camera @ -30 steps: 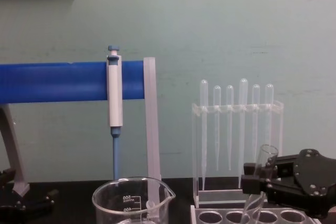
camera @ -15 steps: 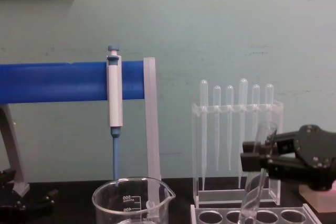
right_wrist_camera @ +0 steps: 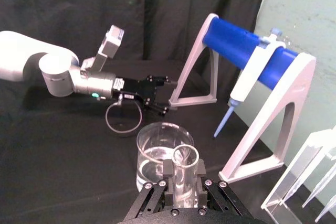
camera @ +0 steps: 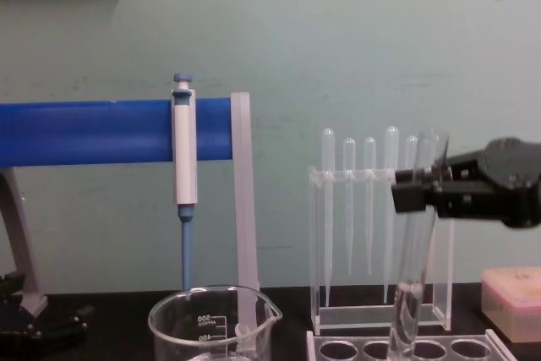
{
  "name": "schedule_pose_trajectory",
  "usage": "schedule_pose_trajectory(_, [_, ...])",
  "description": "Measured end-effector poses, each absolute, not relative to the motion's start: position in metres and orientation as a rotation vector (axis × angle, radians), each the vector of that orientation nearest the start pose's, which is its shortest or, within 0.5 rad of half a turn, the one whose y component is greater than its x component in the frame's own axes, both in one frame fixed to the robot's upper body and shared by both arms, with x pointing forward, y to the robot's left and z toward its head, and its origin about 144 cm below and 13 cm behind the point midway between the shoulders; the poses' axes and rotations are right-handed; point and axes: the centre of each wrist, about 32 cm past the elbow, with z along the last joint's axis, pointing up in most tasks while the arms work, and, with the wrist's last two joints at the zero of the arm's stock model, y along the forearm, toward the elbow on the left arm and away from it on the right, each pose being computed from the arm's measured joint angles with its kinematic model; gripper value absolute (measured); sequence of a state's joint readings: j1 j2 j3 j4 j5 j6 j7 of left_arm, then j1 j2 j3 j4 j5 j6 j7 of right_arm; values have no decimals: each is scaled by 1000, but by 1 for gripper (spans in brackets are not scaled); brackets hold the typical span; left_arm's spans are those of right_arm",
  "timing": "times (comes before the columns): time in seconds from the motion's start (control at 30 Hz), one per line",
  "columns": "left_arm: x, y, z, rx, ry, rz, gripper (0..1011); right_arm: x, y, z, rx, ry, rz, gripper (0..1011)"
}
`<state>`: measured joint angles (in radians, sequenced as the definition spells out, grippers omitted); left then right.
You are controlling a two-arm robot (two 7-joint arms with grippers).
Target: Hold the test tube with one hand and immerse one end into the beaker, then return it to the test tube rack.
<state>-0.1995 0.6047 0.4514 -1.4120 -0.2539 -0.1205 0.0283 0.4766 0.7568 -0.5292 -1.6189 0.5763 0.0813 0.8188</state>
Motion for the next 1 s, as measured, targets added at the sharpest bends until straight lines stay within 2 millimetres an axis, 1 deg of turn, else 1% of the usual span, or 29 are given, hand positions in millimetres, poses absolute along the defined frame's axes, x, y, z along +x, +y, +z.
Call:
schedule_pose_trajectory(0.13, [489,310,1140,304,-285,1248,1000,532,-298,1301,-222,-195,-364,227])
schedule_pose_trajectory(0.3, [489,310,1140,304,-285,1248,1000,535,-287,1322,-218,-213,-343,227])
schedule_pose_trajectory(0.4, [489,310,1140,304,-285,1248,1000,538,-280,1330,-215,-220,-332,226])
schedule_pose_trajectory(0.6, [489,310,1140,305,-285,1248,1000,548,-254,1349,-198,-234,-286,227])
schedule_pose_trajectory(0.63, [489,310,1140,305,-285,1248,1000,550,-246,1352,-194,-238,-272,226])
schedule_pose_trajectory(0.7, [489,310,1140,304,-285,1248,1000,552,-240,1355,-192,-243,-262,226])
schedule_pose_trajectory(0.8, [489,310,1140,304,-285,1248,1000,559,-225,1358,-189,-245,-235,227])
schedule_pose_trajectory(1.0, [489,310,1140,304,-285,1248,1000,572,-207,1350,-179,-229,-206,226])
